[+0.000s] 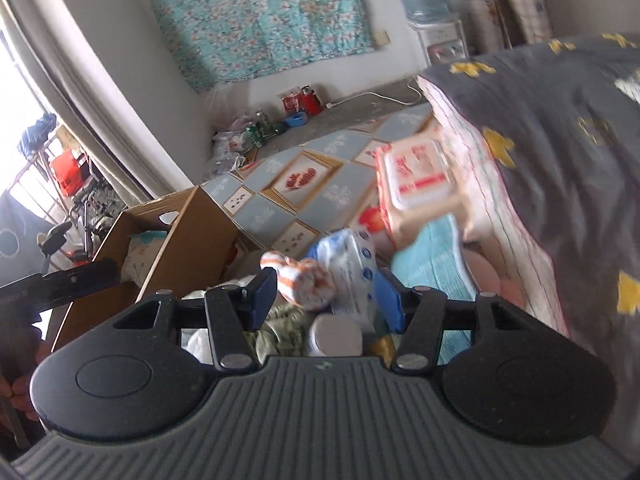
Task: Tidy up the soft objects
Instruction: 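Move the right tool back to the pile and grasp the blue-and-white diaper pack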
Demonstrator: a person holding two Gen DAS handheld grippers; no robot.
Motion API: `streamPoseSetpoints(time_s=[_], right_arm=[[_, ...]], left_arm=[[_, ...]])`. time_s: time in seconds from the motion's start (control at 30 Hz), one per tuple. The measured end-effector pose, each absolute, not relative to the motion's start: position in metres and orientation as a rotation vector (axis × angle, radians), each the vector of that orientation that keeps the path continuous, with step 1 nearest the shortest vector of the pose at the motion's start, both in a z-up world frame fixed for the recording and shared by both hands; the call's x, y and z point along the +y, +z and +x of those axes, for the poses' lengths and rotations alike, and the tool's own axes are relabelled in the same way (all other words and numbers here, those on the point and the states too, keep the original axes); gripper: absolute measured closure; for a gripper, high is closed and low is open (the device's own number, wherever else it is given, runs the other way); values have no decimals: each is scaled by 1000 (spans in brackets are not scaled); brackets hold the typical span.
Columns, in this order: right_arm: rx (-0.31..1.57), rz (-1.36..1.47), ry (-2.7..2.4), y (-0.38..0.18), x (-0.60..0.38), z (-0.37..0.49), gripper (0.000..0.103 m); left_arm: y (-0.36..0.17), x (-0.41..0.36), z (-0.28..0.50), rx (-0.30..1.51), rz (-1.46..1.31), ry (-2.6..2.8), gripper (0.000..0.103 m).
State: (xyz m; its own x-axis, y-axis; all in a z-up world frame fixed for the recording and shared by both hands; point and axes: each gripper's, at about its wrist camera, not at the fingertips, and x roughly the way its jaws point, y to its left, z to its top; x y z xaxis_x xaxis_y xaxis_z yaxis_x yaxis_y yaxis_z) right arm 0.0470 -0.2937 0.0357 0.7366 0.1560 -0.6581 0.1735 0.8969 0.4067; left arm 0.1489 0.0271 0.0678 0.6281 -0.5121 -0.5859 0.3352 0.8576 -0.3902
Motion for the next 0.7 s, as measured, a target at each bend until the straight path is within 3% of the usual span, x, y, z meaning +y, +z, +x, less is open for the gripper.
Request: streamPoseSetpoints(time_s=[0.17,0.4,0.57,0.7], right_arm=[[771,513,-36,18,-303,47,50],[784,558,-44,6,-321,74,53],[820,567,-37,-3,-327,112,58],[863,559,-2,-10,-325,142,58]], left_arm=[[60,-26,162,791,-195,-534,39],[38,-74,208,911,-168,-544,47],[2,-95,245,1049,-132,-488,75],[-21,-81,252,1116,-141,-439,85]])
